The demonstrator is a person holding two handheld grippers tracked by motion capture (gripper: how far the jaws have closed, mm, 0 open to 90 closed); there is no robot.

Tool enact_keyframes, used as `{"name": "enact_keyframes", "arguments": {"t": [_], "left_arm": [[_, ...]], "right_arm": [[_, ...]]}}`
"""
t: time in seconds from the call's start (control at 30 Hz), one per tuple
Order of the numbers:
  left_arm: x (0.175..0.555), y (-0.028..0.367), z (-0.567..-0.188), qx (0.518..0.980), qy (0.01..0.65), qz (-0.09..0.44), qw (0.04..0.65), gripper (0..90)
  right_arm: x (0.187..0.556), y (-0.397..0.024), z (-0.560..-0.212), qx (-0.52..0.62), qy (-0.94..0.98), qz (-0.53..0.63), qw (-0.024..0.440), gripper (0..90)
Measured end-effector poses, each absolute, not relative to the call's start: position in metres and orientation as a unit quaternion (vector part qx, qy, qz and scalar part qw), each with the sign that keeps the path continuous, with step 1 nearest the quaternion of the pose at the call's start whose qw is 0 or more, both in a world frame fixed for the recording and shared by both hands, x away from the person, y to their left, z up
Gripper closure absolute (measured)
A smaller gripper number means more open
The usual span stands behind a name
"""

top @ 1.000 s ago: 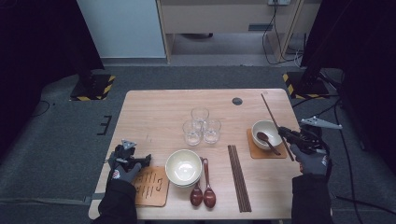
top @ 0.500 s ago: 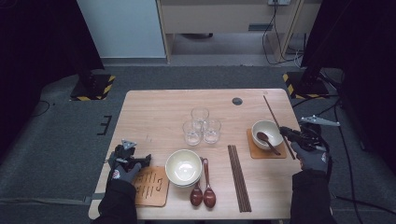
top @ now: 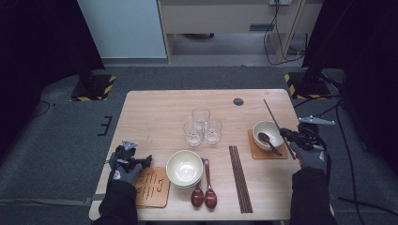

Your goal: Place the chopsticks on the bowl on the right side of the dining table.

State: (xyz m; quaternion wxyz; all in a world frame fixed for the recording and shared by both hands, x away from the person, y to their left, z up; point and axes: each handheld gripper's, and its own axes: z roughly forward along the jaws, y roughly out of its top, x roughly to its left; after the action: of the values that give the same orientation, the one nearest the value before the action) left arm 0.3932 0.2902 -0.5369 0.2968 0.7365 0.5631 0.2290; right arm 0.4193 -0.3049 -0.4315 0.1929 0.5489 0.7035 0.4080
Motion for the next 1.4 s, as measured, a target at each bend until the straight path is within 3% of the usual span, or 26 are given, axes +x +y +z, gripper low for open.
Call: {"name": "enact_keyframes", "arguments": {"t": [1.4], "left_arm": [[0.393, 0.290, -0.537, 0.736, 0.563, 0.229, 0.297, 0.0]], "right_arm": [[0.438, -0.287, -0.461, 0.548, 0.737, 0.354, 0.179, 85.0]]}}
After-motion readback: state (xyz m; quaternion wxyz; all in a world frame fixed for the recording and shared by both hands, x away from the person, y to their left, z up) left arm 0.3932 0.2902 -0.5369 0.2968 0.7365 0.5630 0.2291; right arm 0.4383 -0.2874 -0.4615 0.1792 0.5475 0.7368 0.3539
